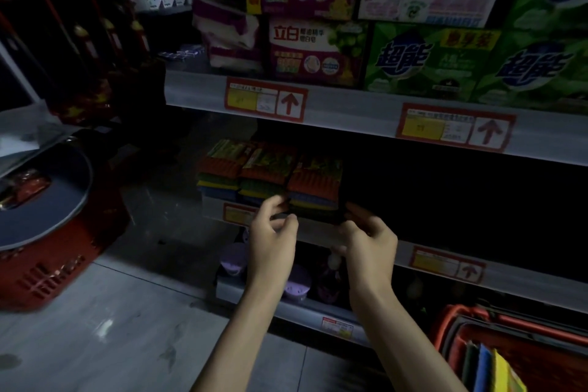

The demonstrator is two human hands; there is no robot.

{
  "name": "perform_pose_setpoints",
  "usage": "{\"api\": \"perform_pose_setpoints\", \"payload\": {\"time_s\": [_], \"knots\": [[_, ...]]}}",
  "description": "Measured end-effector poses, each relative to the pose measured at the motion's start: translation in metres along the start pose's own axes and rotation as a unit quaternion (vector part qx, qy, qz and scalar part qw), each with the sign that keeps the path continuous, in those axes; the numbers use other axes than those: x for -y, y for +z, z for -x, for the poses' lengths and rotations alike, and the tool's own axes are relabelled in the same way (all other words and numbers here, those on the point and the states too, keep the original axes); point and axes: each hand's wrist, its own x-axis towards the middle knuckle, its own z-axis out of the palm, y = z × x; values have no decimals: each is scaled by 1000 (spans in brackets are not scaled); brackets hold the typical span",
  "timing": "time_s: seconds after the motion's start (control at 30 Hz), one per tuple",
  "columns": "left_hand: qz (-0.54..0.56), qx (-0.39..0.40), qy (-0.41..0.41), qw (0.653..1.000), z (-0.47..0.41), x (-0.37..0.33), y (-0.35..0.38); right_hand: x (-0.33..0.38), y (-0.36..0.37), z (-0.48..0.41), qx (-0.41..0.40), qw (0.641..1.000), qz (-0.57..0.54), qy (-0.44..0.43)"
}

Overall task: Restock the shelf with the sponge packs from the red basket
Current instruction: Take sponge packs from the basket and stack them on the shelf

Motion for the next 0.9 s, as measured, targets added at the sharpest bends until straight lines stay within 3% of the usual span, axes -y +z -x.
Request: {"api": "perform_pose_setpoints", "payload": {"time_s": [0.43, 0.9], "knots": [[6, 10, -19, 1000, 0, 12, 1, -9, -4, 3, 95, 994, 48, -36], [47, 30, -9, 998, 5, 9, -3, -7, 0, 7, 110, 989, 43, -84]]}}
